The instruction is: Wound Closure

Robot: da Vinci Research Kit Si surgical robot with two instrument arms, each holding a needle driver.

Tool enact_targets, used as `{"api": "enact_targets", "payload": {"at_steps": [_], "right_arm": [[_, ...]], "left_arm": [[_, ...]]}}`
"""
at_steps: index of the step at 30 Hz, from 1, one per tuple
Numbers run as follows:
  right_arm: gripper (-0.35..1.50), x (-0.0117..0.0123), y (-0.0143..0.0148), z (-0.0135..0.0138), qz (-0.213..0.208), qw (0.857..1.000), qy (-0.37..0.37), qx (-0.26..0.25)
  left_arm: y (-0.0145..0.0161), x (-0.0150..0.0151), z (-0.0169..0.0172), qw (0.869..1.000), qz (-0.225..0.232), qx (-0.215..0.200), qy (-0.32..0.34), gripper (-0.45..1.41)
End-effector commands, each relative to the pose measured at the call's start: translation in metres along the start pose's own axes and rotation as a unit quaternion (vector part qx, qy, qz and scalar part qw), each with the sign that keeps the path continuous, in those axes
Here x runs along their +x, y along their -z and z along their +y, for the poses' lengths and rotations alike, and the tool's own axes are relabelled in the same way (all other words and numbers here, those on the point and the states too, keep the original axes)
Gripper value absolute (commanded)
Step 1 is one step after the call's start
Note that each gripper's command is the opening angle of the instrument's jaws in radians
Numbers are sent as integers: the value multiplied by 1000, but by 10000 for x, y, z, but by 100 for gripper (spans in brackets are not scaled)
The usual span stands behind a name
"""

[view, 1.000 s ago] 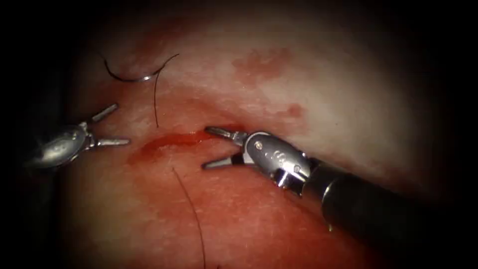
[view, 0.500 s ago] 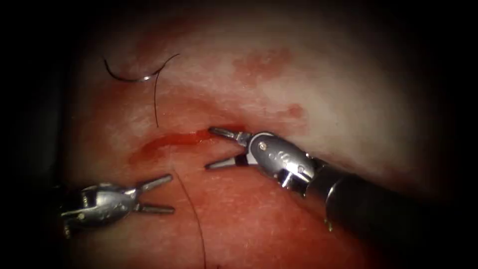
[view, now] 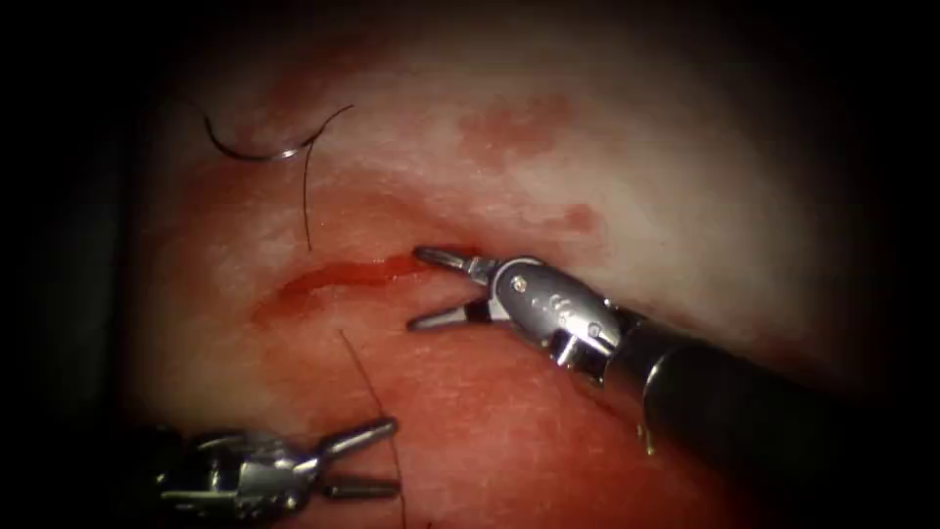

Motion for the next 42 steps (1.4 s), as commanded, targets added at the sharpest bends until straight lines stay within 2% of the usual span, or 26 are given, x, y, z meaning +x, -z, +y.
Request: {"api": "enact_targets", "payload": {"at_steps": [1,11,14,16,18,22,28,31,35,36,38,42], "right_arm": [[120,-3,-9,3,1,1000,1,1],[120,-4,-8,2,1,1000,2,2],[120,-5,-6,2,2,1000,2,2],[120,-5,-6,2,2,1000,2,3],[120,-5,-5,1,2,1000,3,3],[116,-6,-4,-3,0,1000,-2,5],[111,-3,0,-7,3,999,-4,33],[108,1,3,-11,0,997,61,52],[108,10,4,-15,3,992,109,60],[103,13,5,-16,4,991,120,61],[94,21,7,-20,7,986,151,64],[98,44,12,-29,23,977,199,68]], "left_arm": [[-8,1,4,1000,2,-1,-6,29],[-18,25,27,998,18,-9,-55,24],[-17,33,32,997,21,-14,-78,1],[-16,38,32,996,24,-15,-84,-6],[-14,41,30,994,27,-16,-101,-45],[-10,37,18,987,29,-41,-151,-45],[-6,19,-9,986,36,-43,-158,-45],[-3,12,-17,986,41,-46,-157,-45],[-2,4,-24,986,43,-47,-155,-45],[-3,3,-26,986,44,-47,-155,-45],[-3,0,-30,986,46,-48,-153,-45],[-5,0,-44,986,50,-50,-148,-45]]}}
